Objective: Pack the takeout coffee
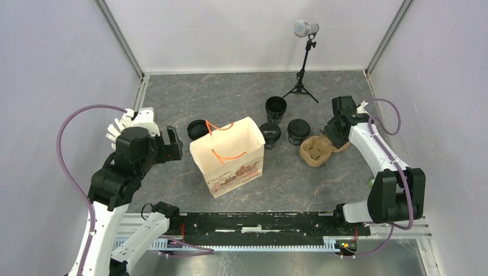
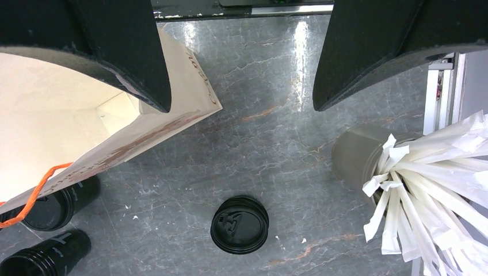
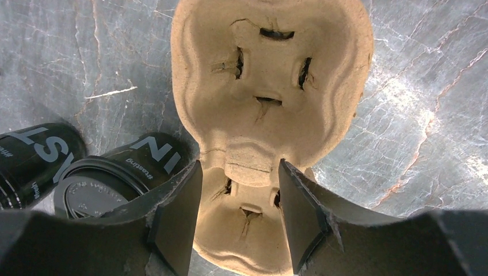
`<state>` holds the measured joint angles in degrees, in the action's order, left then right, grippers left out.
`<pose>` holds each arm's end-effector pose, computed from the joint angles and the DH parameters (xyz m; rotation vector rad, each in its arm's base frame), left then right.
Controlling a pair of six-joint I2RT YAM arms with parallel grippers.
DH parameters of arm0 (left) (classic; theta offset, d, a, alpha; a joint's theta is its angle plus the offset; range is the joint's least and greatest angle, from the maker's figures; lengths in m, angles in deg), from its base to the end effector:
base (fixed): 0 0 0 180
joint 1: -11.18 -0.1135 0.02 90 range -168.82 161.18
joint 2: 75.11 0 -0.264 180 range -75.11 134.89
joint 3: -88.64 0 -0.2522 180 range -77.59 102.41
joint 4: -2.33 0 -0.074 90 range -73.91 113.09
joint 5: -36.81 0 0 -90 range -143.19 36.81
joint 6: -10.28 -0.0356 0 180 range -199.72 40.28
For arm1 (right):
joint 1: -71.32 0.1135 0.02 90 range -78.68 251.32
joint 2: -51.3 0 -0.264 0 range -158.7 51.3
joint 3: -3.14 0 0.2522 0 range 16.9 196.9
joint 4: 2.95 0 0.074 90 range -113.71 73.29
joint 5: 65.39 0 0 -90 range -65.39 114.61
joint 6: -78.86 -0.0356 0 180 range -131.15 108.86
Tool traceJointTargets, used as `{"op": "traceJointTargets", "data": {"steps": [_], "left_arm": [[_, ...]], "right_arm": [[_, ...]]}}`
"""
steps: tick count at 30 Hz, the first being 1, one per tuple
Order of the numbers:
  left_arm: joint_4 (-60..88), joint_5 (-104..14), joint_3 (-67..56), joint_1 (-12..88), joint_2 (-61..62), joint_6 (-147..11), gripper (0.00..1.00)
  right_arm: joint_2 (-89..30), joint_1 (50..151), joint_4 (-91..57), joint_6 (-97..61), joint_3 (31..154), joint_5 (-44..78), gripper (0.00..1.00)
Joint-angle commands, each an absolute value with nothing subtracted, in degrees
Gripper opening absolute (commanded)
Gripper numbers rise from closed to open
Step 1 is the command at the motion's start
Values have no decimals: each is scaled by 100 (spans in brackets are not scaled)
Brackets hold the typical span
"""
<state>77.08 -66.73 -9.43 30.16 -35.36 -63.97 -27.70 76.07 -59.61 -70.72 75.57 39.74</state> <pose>0.0930 -0.0232 0.3932 -0.0780 2.1220 -0.1064 0.2688 0.0130 0.2470 1.2744 2.2780 0.0372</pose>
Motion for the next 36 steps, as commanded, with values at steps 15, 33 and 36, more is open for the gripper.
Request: {"op": "traceJointTargets", "data": {"steps": [15, 33, 36], "left_arm": [[7802, -7019, -904, 3012, -3597, -6173, 98], [7866, -7120, -948, 3016, -3731, -6222, 99], [7858, -7096, -965, 3011, -3751, -6223, 99]], "right_arm": [[-3213, 7537, -6058, -7206, 7701, 3956, 52], [-3508, 7523, -6267, -7120, 8105, 3980, 43], [-3472, 7528, -6331, -7012, 8253, 3998, 42]]}}
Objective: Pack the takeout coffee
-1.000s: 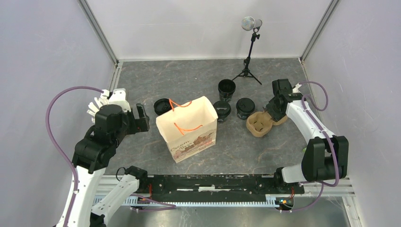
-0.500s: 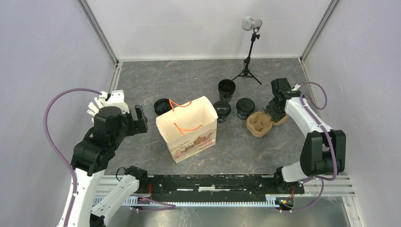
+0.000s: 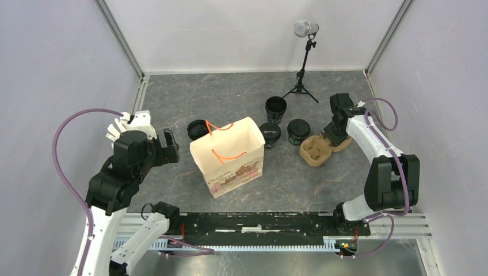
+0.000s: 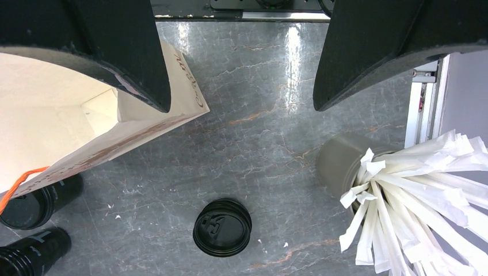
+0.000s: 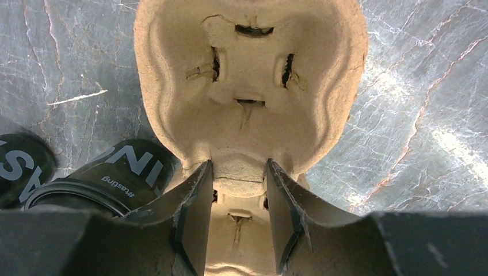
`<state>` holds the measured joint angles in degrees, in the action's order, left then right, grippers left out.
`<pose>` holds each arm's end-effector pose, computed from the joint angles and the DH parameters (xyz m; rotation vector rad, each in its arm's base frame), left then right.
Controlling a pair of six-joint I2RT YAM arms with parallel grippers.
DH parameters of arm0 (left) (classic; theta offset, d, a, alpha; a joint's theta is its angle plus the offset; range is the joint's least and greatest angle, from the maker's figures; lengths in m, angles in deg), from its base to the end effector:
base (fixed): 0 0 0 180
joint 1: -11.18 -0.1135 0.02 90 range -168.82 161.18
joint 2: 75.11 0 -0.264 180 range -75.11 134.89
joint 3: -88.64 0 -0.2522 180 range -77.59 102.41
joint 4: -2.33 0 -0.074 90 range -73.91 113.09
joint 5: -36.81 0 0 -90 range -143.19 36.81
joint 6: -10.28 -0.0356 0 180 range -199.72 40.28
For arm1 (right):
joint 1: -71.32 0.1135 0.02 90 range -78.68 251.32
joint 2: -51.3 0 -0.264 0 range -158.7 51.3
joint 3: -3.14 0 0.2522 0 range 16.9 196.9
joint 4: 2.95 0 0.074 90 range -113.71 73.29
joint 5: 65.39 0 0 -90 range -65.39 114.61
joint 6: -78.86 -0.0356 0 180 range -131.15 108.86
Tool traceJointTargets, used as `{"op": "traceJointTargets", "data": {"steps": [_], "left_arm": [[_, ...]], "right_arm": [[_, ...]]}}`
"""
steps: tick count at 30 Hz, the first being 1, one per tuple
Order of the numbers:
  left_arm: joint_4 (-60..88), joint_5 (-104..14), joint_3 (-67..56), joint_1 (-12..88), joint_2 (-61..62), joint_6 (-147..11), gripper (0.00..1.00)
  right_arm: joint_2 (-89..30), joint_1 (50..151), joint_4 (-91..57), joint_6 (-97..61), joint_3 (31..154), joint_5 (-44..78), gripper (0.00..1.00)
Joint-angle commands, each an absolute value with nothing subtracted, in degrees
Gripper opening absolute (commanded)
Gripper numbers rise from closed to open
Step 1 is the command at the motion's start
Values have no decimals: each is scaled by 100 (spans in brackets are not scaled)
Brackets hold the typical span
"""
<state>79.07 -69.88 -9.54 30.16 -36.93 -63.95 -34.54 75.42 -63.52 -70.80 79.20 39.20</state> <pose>0.0842 -0.0182 0.3917 -0.1088 2.1188 -0.0461 0.2858 0.0115 0.2318 1.3200 2.3764 -0.0469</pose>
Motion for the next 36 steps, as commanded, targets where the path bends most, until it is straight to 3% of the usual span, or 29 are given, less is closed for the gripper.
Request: {"op": "traceJointTargets", "data": {"steps": [1, 22, 32, 36], "left_arm": [[7859, -7084, -981, 3012, -3765, -6223, 99], [7921, -6924, -1003, 3016, -3876, -6252, 99], [7921, -6861, -930, 3016, -3833, -6259, 99], [7963, -6824, -895, 3015, -3848, -6258, 99]], "right_arm": [[-3466, 7527, -6348, -6959, 8310, 3994, 42], [-3476, 7466, -7106, -5978, 9022, 4476, 38], [-3651, 7324, -6827, -4977, 8772, 4507, 46], [-3650, 7277, -6797, -4736, 8915, 4462, 43]]}}
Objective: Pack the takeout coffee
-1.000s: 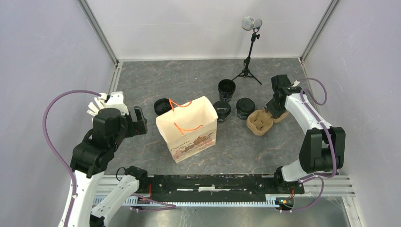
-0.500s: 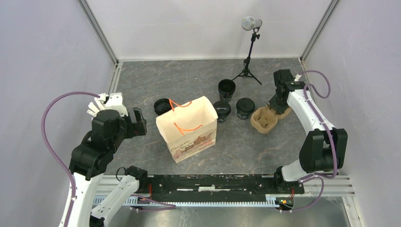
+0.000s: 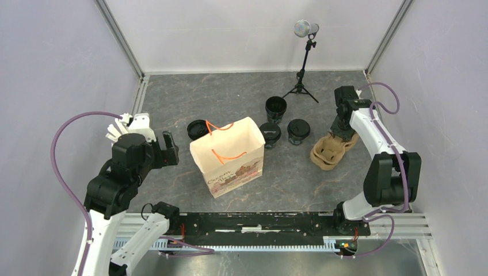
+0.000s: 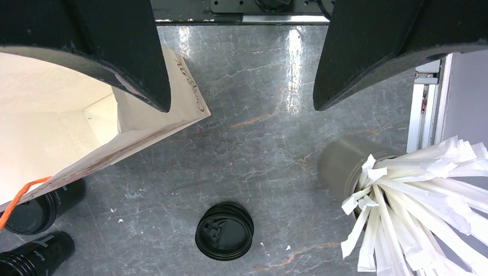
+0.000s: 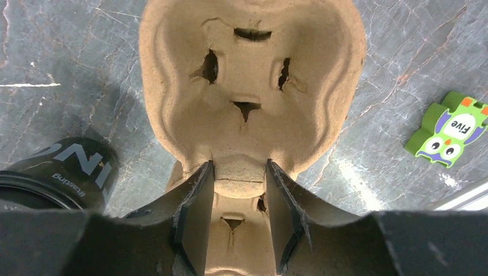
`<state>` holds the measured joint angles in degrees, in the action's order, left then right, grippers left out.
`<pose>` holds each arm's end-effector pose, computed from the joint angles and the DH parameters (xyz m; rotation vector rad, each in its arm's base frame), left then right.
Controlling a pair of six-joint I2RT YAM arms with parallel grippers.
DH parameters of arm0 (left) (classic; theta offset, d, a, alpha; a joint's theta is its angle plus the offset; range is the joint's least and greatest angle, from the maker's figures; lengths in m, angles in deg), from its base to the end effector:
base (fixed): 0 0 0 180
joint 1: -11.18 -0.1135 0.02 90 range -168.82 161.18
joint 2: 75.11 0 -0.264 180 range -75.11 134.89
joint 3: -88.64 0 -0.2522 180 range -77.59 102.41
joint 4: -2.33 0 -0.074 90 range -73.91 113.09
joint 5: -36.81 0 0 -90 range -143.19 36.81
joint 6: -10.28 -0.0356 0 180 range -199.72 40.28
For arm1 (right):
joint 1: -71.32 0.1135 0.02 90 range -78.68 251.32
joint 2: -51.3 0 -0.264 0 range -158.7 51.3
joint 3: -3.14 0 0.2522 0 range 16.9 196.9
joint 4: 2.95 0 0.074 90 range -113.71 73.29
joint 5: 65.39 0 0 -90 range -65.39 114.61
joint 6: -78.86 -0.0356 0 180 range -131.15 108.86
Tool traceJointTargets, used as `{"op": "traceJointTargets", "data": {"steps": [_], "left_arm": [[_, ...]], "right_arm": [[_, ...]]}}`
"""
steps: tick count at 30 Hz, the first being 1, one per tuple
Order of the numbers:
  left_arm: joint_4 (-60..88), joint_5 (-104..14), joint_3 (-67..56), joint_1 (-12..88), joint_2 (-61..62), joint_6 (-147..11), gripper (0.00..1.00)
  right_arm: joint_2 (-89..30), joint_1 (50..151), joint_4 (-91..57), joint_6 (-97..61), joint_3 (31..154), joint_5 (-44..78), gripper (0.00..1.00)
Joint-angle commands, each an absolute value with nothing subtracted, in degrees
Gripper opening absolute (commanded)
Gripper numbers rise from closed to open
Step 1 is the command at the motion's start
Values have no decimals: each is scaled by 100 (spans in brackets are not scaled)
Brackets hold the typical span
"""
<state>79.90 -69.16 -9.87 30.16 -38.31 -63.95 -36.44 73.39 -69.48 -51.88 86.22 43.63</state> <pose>0.0777 -0.0164 0.3903 -0.1022 2.1180 -0.0606 0.2959 -0.0009 0.2549 0.9668 2.5286 -0.2585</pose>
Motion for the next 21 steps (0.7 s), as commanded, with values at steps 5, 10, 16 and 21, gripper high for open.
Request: {"op": "traceJointTargets", "data": {"steps": [5, 10, 16, 21], "left_arm": [[8060, -6816, -823, 3016, -3853, -6277, 99], [8144, -6751, -773, 3016, -3832, -6280, 99], [8244, -6574, -643, 3016, -3734, -6228, 99], [8244, -6474, -657, 3014, -3738, -6206, 99]], "right_arm": [[-3483, 7255, -6738, -4308, 9147, 4284, 44], [-3220, 7255, -6751, -3802, 9380, 4166, 44], [-2754, 7255, -6749, -3677, 9254, 4047, 43], [-2392, 7254, -6283, -3618, 8372, 3948, 43]]}}
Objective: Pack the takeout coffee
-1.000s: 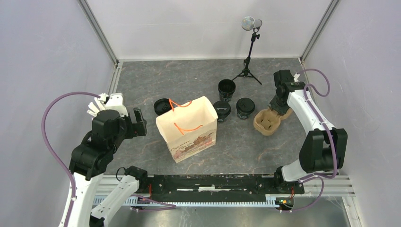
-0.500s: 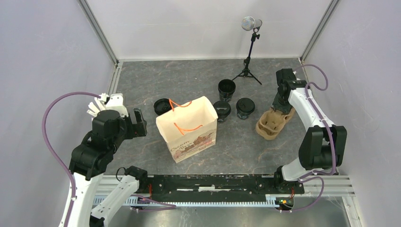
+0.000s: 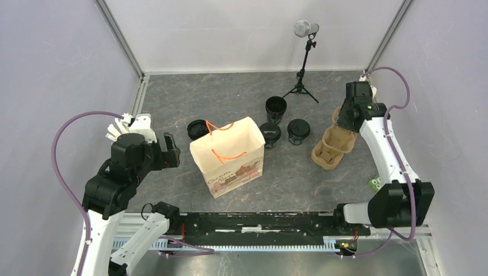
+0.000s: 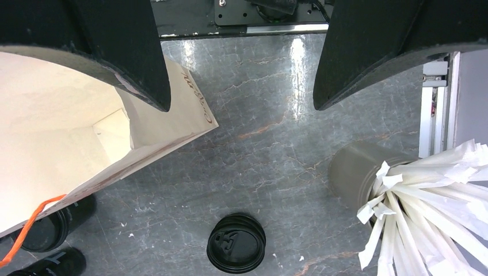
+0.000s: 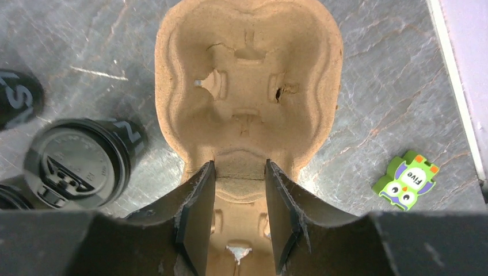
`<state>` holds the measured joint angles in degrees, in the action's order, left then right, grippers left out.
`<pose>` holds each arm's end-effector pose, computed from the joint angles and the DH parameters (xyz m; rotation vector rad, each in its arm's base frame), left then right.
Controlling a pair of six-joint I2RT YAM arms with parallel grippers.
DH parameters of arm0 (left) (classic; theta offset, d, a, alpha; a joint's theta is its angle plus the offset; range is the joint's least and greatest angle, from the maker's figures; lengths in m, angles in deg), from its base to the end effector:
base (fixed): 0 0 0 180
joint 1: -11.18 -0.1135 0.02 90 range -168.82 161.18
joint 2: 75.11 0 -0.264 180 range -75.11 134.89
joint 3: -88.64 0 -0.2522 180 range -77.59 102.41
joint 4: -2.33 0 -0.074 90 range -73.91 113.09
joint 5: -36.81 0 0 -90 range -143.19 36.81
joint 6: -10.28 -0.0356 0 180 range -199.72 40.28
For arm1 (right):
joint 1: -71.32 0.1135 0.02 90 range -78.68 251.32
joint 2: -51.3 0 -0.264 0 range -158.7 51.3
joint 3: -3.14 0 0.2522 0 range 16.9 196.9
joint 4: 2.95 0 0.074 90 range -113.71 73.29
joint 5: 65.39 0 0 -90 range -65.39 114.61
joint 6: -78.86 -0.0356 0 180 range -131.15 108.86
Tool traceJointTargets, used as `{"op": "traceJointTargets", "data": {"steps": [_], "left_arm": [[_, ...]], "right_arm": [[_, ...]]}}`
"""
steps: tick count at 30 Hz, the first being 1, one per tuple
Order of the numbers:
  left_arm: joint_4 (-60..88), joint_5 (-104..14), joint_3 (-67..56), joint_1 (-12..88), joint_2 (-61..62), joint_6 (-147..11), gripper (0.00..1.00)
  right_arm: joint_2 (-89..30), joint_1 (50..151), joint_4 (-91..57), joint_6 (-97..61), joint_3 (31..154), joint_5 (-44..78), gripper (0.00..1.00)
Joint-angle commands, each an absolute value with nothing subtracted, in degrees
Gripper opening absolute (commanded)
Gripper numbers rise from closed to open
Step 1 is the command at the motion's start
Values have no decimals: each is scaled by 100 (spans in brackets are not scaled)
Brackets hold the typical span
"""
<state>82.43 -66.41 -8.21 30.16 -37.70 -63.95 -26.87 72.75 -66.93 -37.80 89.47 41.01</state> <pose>0.0745 -0.0170 0.3932 -0.0712 2.1530 -0.1010 0.2764 -0.0032 0.3182 0.6521 2.4081 -0.1625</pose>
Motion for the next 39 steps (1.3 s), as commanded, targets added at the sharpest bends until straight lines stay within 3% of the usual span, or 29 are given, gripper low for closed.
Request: {"op": "traceJointTargets", "data": {"steps": [1, 7, 17, 34, 39], "left_arm": [[8245, -6460, -667, 3016, -3746, -6191, 99], [8303, -6363, -553, 3016, -3666, -6206, 99], [8369, -6442, -491, 3016, -3650, -6210, 99], [8418, -6453, -467, 3016, -3703, -6164, 100], [8455, -6507, -429, 3016, -3714, -6205, 100]], "right_arm": [[-2315, 7259, -6104, -3605, 8164, 3933, 43], [-2413, 7255, -5899, -3444, 7736, 3610, 44], [-2933, 7255, -6503, -2861, 8424, 3887, 56], [-2876, 7254, -6388, -3476, 8337, 3829, 50], [-2784, 7240, -6393, -3605, 8306, 3860, 55]]}}
